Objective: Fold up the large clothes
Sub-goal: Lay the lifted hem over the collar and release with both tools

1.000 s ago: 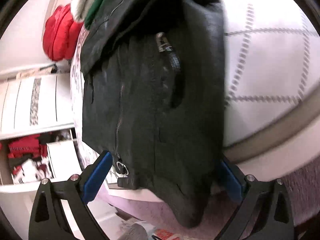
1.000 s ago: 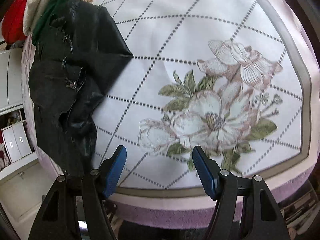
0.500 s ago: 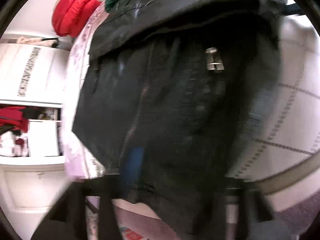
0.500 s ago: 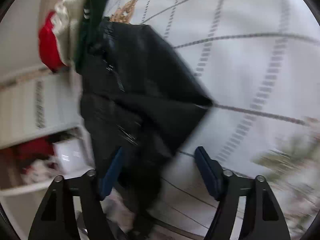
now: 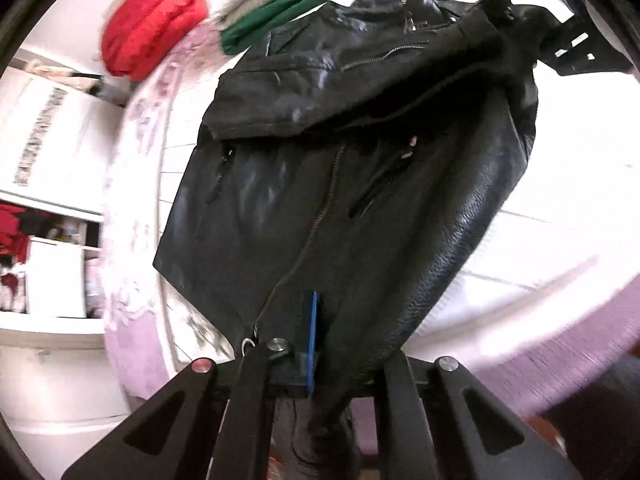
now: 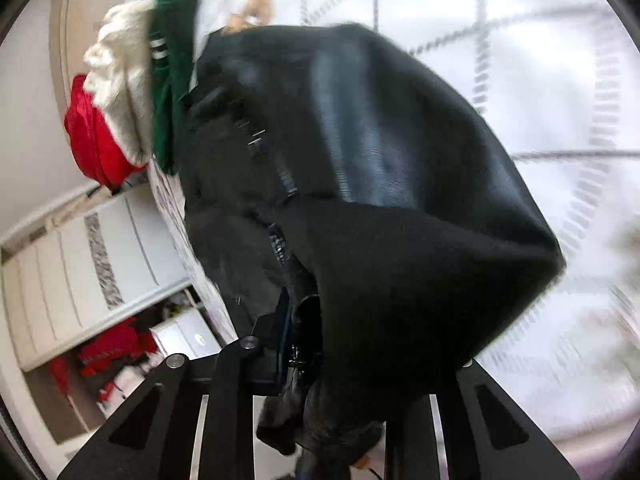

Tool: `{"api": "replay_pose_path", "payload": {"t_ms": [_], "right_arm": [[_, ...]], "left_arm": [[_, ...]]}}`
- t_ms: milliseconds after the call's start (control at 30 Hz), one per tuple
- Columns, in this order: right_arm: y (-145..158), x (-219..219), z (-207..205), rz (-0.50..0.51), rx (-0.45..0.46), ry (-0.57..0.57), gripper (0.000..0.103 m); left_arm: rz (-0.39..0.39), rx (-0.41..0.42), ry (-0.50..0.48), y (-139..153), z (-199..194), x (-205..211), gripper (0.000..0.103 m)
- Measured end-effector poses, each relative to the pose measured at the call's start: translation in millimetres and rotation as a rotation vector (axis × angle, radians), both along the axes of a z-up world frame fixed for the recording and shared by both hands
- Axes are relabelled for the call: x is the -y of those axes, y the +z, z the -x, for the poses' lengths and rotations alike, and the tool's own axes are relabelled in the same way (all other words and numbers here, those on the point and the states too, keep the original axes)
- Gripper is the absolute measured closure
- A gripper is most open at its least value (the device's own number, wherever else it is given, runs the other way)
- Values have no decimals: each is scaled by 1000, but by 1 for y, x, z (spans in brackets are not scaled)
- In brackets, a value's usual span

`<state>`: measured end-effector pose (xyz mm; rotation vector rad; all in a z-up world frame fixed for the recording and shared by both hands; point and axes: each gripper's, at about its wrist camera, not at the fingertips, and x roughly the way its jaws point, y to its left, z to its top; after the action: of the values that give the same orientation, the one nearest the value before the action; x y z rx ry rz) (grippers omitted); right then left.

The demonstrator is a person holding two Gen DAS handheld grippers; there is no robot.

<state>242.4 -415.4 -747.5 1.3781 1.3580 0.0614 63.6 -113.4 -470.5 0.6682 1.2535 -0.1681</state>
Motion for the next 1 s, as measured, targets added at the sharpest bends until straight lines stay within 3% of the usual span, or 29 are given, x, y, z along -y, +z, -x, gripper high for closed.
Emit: {"api": "replay_pose_path", "payload": {"t_ms": [133, 233, 333, 533, 633, 700, 833, 867, 900, 1000], "right_arm": [[71, 19, 30, 133, -68, 107, 79], [111, 27, 35, 213, -128, 147, 79], [133, 26, 12, 265, -144, 179, 79], [115, -30, -77, 306, -151, 268, 74], [81, -72, -128, 320, -148, 364, 66], [60, -97, -151, 289, -146, 420, 51], [52, -108, -157, 164, -124, 399, 47], [61, -106, -154, 149, -91, 399, 39], [66, -103, -151, 143, -72, 389, 33], [89, -87, -132, 177, -25, 338, 33]], "left_arm": [[150, -123, -18, 46, 26, 9, 98], [250, -179, 32, 64, 10, 5, 98], [322, -201, 94, 63, -23, -11, 98], [417, -271, 306, 16, -94, -72, 92], [481, -344, 397, -21, -121, -110, 90], [540, -396, 461, -38, -131, -130, 89], [736, -427, 566, -35, -135, -159, 84], [770, -431, 586, -32, -133, -162, 81], [796, -434, 600, -28, -130, -163, 79], [853, -405, 617, -13, -125, -163, 72]]}}
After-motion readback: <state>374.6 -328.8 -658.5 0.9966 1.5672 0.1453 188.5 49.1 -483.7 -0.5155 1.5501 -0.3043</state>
